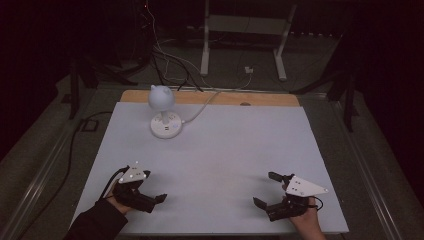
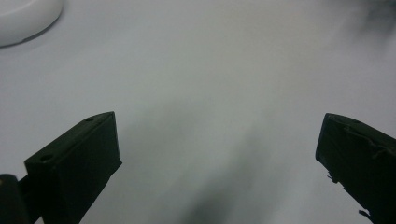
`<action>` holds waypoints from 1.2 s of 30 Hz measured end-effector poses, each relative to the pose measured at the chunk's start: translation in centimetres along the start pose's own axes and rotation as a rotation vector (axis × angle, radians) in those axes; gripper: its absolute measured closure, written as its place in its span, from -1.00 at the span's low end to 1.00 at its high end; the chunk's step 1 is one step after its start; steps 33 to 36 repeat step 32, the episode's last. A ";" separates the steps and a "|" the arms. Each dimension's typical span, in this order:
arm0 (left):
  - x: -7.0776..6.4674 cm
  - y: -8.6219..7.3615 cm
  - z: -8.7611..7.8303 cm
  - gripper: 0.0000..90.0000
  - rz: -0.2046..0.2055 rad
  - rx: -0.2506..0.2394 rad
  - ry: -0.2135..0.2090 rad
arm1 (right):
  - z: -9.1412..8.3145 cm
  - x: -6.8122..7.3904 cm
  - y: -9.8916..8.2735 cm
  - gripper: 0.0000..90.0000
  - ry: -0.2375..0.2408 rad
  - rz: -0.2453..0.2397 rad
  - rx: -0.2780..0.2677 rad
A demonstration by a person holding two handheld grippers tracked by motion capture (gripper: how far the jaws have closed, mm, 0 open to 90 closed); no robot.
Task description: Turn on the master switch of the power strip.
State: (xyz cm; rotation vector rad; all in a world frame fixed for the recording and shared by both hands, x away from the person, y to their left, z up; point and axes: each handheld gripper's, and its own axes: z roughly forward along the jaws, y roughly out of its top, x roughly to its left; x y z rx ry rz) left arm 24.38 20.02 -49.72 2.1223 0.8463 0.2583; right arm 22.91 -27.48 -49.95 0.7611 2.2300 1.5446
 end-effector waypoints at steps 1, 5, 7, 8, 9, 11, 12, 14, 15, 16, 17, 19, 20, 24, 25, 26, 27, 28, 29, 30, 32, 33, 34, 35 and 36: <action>0.0 -0.2 -0.1 -0.99 0.000 0.005 0.010 | 0.0 0.0 0.0 -1.00 0.000 0.000 0.000; 0.0 -1.2 -0.6 -0.99 -0.011 0.019 0.025 | 0.0 0.0 0.0 -1.00 0.001 -0.002 0.001; 0.0 -1.7 -0.8 -0.99 -0.014 0.025 0.030 | 0.0 0.0 0.0 -1.00 0.002 -0.002 0.003; -0.1 -2.0 -0.9 -0.99 -0.019 0.024 0.030 | 0.0 0.0 0.0 -1.00 0.002 -0.003 0.004; -0.1 -2.2 -1.0 -0.99 -0.022 0.020 0.032 | 0.0 0.0 0.0 -1.00 0.002 -0.002 0.004; -0.1 -2.7 -1.2 -0.99 -0.031 0.011 0.027 | 0.0 0.0 0.0 -1.00 0.002 -0.001 0.004; -0.2 -2.9 -1.3 -0.99 -0.039 0.005 0.023 | 0.1 0.0 0.0 -1.00 0.002 0.000 0.005; -0.3 -3.4 -1.5 -0.99 -0.046 -0.005 0.031 | 0.1 0.0 0.0 -1.00 0.002 0.000 0.006; -0.3 -3.6 -1.5 -0.99 -0.049 -0.008 0.034 | 0.1 0.0 -0.1 -1.00 0.002 -0.001 0.007; -0.4 -3.8 -1.5 -0.99 -0.050 -0.008 0.042 | 0.1 0.0 -0.1 -1.00 0.002 -0.002 0.008; -0.3 -3.9 -1.6 -0.99 -0.047 -0.006 0.049 | 0.1 0.0 -0.1 -1.00 0.002 -0.002 0.008; -0.1 -4.2 -1.5 -0.99 -0.054 -0.004 0.064 | 0.1 0.0 -0.1 -1.00 0.002 -0.003 0.008; 0.0 -4.2 -1.5 -0.99 -0.064 -0.006 0.069 | 0.1 0.0 -0.1 -1.00 0.003 -0.002 0.007; 0.4 -4.3 -1.4 -0.99 -0.082 -0.025 0.100 | 0.1 0.0 -0.1 -1.00 0.007 -0.004 0.008; 0.4 -4.3 -1.4 -0.99 -0.086 -0.031 0.111 | 0.2 0.0 -0.1 -1.00 0.007 -0.004 0.009; 0.3 -4.3 -1.4 -0.99 -0.086 -0.035 0.123 | 0.2 0.0 -0.1 -1.00 0.007 -0.005 0.010; 0.3 -4.2 -1.4 -0.99 -0.078 -0.032 0.137 | 0.2 0.0 -0.1 -1.00 0.007 -0.004 0.010; 0.3 -4.2 -1.4 -0.99 -0.072 -0.031 0.147 | 0.2 0.0 -0.1 -1.00 0.008 -0.003 0.011; 0.3 -4.2 -1.4 -0.99 -0.073 -0.030 0.146 | 0.2 0.0 -0.1 -1.00 0.008 -0.002 0.012; 0.4 -4.2 -1.4 -0.99 -0.076 -0.032 0.141 | 0.2 0.0 -0.1 -1.00 0.007 -0.003 0.012; 0.4 -4.2 -1.3 -0.99 -0.080 -0.035 0.129 | 0.2 0.0 -0.1 -1.00 0.007 -0.003 0.012; 0.4 -4.2 -1.3 -0.99 -0.080 -0.035 0.129 | 0.2 0.0 -0.1 -1.00 0.007 -0.003 0.012; 0.4 -4.2 -1.3 -0.99 -0.080 -0.035 0.129 | 0.2 0.0 -0.1 -1.00 0.007 -0.003 0.012; 0.4 -4.2 -1.3 -0.99 -0.080 -0.035 0.129 | 0.2 0.0 -0.1 -1.00 0.007 -0.003 0.012; 0.4 -4.2 -1.3 -0.99 -0.080 -0.035 0.129 | 0.2 0.0 -0.1 -1.00 0.007 -0.003 0.012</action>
